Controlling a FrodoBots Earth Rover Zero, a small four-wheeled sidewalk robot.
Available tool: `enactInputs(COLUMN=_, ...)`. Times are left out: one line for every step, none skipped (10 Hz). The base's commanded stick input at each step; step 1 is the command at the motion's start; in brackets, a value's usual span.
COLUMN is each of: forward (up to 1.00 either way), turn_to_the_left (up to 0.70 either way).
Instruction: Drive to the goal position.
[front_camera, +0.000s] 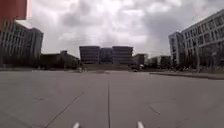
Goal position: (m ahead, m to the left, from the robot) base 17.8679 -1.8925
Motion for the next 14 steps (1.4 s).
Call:
enactInputs(forward=0.60, turn_to_the_left=0.00)
enactInputs(forward=0.60, turn_to_the_left=0.00)
enactInputs(forward=0.60, turn_to_the_left=0.00)
enactInputs(forward=0.60, turn_to_the_left=0.00)
enactInputs(forward=0.60, turn_to_the_left=0.00)
enactInputs(forward=0.60, turn_to_the_left=0.00)
enactInputs(forward=0.60, turn_to_the_left=0.00)
enactInputs(forward=0.60, turn_to_the_left=0.00)
enactInputs(forward=0.60, turn_to_the_left=-0.05)
enactInputs(forward=0.60, turn_to_the_left=-0.15)
enactInputs(forward=0.60, turn_to_the_left=-0.15)
enactInputs(forward=0.60, turn_to_the_left=-0.14)
enactInputs(forward=0.60, turn_to_the_left=-0.11)
enactInputs(forward=0.60, turn_to_the_left=0.00)
